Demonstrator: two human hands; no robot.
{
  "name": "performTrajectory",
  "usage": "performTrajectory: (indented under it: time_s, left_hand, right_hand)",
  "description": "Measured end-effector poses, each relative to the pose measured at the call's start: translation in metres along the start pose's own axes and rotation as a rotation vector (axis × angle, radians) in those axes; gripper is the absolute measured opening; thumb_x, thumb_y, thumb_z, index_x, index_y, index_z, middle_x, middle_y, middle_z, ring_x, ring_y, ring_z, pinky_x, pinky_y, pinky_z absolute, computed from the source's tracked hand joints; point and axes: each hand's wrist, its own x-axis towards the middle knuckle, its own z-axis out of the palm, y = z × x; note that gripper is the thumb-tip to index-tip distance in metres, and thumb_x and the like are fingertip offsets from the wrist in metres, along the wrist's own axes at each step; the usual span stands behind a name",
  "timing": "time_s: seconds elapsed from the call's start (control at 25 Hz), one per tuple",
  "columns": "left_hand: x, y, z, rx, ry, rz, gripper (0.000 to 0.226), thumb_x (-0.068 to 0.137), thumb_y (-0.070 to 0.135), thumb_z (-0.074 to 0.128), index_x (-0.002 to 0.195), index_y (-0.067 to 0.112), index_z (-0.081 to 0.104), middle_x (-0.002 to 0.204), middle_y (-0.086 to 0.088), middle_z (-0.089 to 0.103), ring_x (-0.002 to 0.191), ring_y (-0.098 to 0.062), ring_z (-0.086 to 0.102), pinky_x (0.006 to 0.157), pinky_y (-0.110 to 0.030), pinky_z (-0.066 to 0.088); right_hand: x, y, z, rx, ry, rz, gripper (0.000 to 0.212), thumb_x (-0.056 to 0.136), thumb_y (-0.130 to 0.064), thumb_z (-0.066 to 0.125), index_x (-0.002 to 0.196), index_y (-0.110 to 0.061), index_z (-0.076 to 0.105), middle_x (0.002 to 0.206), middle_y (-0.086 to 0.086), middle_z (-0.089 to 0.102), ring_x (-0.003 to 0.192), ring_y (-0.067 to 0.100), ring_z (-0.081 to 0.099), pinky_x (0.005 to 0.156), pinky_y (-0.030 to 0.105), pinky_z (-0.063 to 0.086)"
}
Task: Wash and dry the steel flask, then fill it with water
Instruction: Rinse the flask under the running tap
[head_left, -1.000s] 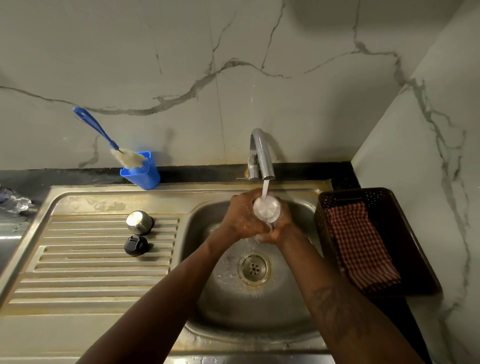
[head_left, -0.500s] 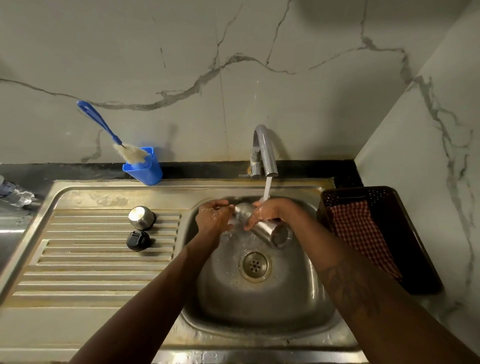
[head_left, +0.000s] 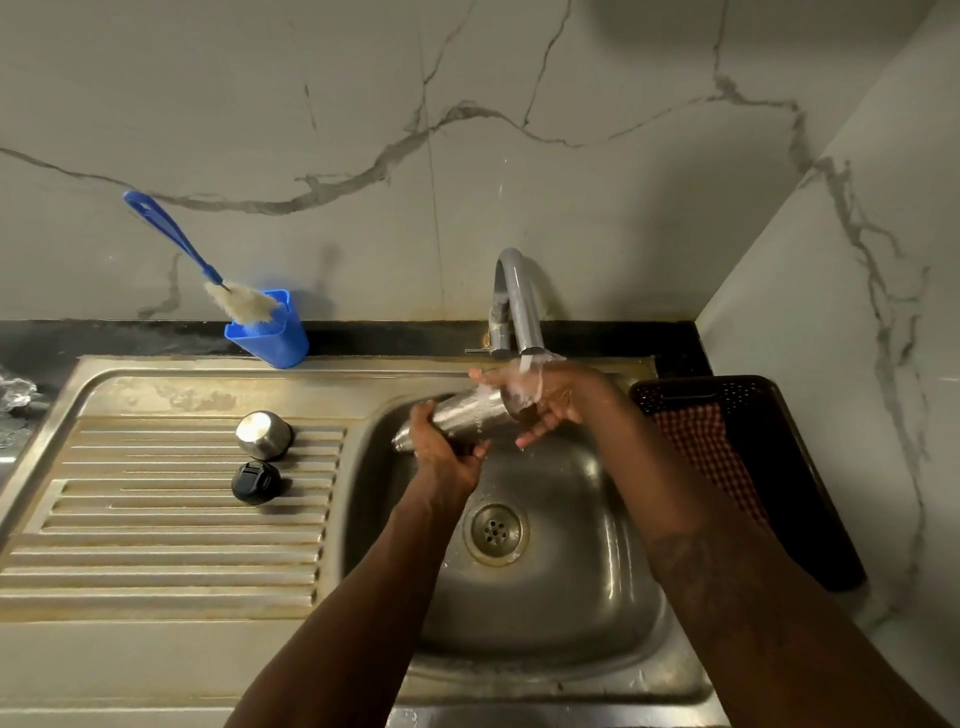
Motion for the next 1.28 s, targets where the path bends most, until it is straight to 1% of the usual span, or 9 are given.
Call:
performTrajectory:
  time_s: [0.16,0.4,0.56,0.76,0.84,0.96,1.04,1.2,1.28]
  left_hand:
    - [0.010,-0.008,-0.012,-0.176,-0.026,0.009,0.064,0.092,0.044,0.073,0.140,0.005,0.054,0.126,-0.026,0.068,0.116,-0.040,0.069,0.101,-0.046,0.057]
    - [0.000,-0.022,-0.002,0.046,-0.102,-0.130,0.066,0.090,0.054,0.074,0.130,0.003,0.062,0.112,-0.024,0.076,0.088,-0.033,0.079,0.060,-0.036,0.064]
    - [-0.001,-0.031,-0.004,0.053,-0.212,-0.099,0.066,0.085,0.031,0.082,0.139,0.004,0.055,0.124,-0.027,0.071,0.111,-0.040,0.073,0.095,-0.050,0.060]
    - [-0.010,-0.042,0.006,0.159,-0.476,-0.098,0.050,0.094,0.017,0.065,0.138,-0.004,0.055,0.126,-0.024,0.061,0.108,-0.033,0.066,0.101,-0.046,0.054]
    - [-0.010,-0.044,0.006,0.219,-0.514,-0.138,0.045,0.095,0.021,0.062,0.134,-0.002,0.061,0.127,-0.024,0.060,0.113,-0.034,0.063,0.109,-0.045,0.049]
    - [-0.012,-0.037,0.004,0.381,-0.431,-0.195,0.060,0.093,0.049,0.064,0.132,0.004,0.070,0.131,-0.023,0.063,0.122,-0.036,0.058,0.120,-0.050,0.036]
    - [-0.015,-0.030,0.012,0.568,-0.316,-0.161,0.068,0.093,0.063,0.062,0.131,0.007,0.069,0.130,-0.024,0.068,0.116,-0.035,0.064,0.114,-0.051,0.044]
    - [-0.004,-0.019,0.032,0.960,0.018,0.077,0.054,0.097,0.057,0.063,0.126,0.011,0.059,0.114,-0.015,0.065,0.101,-0.031,0.066,0.096,-0.049,0.058]
    - [0.006,-0.008,0.037,1.010,0.029,0.150,0.043,0.094,0.046,0.072,0.118,0.012,0.062,0.112,-0.014,0.066,0.098,-0.032,0.069,0.093,-0.050,0.061]
  right_hand:
    - [-0.003,-0.002,0.011,-0.084,0.073,0.063,0.067,0.077,-0.053,0.084,0.123,-0.010,0.062,0.109,0.020,0.068,0.084,0.029,0.076,0.060,0.033,0.063]
    - [-0.017,0.001,0.010,-0.505,0.123,-0.096,0.074,0.059,-0.014,0.097,0.126,-0.026,0.066,0.120,0.005,0.066,0.101,0.025,0.066,0.082,0.042,0.064]
    - [-0.031,-0.006,-0.010,-0.512,0.047,-0.040,0.050,0.087,-0.042,0.080,0.128,-0.020,0.063,0.120,0.007,0.065,0.097,0.023,0.066,0.077,0.037,0.062]
    - [-0.022,-0.004,-0.009,-0.884,-0.054,0.099,0.101,0.074,-0.068,0.080,0.156,-0.026,0.039,0.159,0.007,0.040,0.132,0.031,0.052,0.108,0.047,0.047]
    - [-0.015,0.002,-0.005,-0.832,-0.094,0.092,0.102,0.070,-0.067,0.084,0.153,-0.026,0.042,0.161,0.005,0.040,0.133,0.030,0.052,0.109,0.046,0.046]
    - [-0.007,0.025,-0.001,-0.676,-0.012,0.115,0.114,0.061,-0.050,0.094,0.156,-0.025,0.037,0.158,0.005,0.043,0.127,0.030,0.058,0.105,0.046,0.050]
    - [-0.005,0.045,0.005,-0.491,0.038,0.114,0.109,0.054,-0.033,0.098,0.150,-0.026,0.047,0.140,0.006,0.060,0.112,0.027,0.065,0.099,0.047,0.055]
    - [-0.011,0.081,0.016,-0.272,0.035,0.090,0.097,0.065,-0.013,0.093,0.148,-0.028,0.045,0.136,0.005,0.058,0.116,0.026,0.058,0.104,0.049,0.050]
    - [-0.012,0.097,0.016,-0.224,0.037,0.097,0.102,0.065,-0.013,0.093,0.151,-0.029,0.042,0.136,0.004,0.057,0.115,0.026,0.057,0.102,0.048,0.052]
